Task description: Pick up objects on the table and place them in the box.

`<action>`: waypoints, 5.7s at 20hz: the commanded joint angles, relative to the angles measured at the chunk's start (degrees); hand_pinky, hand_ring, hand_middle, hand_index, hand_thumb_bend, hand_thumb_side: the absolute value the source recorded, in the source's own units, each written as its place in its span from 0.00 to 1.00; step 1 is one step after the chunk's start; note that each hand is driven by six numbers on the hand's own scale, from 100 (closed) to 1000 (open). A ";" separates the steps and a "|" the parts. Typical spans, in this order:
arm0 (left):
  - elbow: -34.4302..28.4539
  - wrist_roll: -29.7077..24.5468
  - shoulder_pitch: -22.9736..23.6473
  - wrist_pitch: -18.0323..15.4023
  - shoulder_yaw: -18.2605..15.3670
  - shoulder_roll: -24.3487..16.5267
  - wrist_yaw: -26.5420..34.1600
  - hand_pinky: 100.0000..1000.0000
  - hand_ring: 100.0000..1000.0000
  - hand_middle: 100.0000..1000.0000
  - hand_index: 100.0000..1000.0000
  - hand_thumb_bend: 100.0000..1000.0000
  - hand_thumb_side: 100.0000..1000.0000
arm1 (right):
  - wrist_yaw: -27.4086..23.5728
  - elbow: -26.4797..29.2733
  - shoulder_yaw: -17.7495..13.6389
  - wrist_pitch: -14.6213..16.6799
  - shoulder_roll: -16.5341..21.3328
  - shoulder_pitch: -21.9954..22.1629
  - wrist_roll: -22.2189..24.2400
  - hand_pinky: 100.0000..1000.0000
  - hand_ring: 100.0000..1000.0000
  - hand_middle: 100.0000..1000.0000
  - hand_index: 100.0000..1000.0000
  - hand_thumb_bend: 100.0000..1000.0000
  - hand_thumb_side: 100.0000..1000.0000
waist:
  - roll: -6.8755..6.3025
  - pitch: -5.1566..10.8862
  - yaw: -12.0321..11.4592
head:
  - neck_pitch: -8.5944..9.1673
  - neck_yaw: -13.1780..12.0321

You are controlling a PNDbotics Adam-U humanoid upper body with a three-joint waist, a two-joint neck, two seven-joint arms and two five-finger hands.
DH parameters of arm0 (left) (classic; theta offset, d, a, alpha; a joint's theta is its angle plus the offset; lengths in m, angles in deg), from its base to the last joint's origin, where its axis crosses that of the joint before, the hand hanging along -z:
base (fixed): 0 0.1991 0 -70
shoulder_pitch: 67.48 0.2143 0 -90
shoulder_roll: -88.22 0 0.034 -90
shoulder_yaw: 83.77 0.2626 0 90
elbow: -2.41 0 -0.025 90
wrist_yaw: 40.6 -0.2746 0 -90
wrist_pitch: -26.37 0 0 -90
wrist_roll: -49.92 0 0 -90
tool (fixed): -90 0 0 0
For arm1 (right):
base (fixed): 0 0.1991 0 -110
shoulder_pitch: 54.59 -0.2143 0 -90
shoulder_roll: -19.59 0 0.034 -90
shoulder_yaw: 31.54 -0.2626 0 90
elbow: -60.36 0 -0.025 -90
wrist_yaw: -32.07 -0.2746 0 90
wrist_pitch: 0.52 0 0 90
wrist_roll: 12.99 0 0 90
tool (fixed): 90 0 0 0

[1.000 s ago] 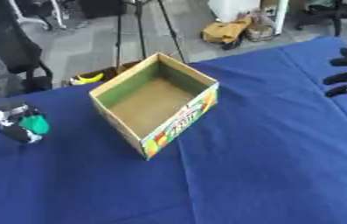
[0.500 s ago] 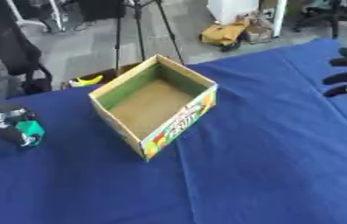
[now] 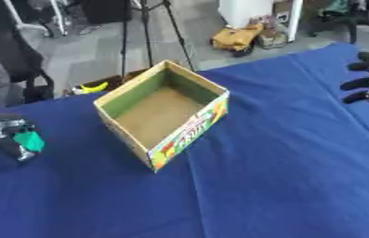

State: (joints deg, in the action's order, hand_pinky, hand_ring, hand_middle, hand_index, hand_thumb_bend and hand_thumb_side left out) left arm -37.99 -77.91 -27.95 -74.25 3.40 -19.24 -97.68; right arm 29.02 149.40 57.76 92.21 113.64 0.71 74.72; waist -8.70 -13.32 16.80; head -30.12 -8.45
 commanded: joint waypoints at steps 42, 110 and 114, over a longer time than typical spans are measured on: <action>-2.47 -0.63 0.71 1.57 -0.01 -3.67 3.44 0.24 0.31 0.48 0.59 0.00 0.18 | -0.27 0.15 -0.86 0.15 0.75 -0.18 0.17 0.48 0.59 0.70 0.84 0.00 0.84 | 1.49 1.86 -0.80 | 0.62 1.51; -36.49 43.12 9.37 -1.97 -5.19 13.51 11.47 0.51 0.58 0.65 0.76 0.55 0.90 | -0.87 2.02 -2.59 0.57 -2.46 4.58 -0.98 0.49 0.59 0.69 0.83 0.00 0.86 | 4.54 4.37 -9.43 | -4.10 0.49; -42.47 45.66 15.35 1.66 -5.33 15.45 15.16 0.50 0.58 0.66 0.76 0.54 0.91 | -0.12 2.48 -2.42 0.35 -2.74 5.22 -1.20 0.49 0.58 0.69 0.82 0.00 0.89 | 5.65 5.01 -11.88 | -5.35 -0.09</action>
State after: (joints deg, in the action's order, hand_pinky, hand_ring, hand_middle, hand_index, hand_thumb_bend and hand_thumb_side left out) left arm -77.76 -33.08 -11.93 -73.58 -1.41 -3.29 -83.77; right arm 28.61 150.44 55.81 92.55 110.38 6.54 73.82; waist -3.19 -9.31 4.74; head -34.82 -8.26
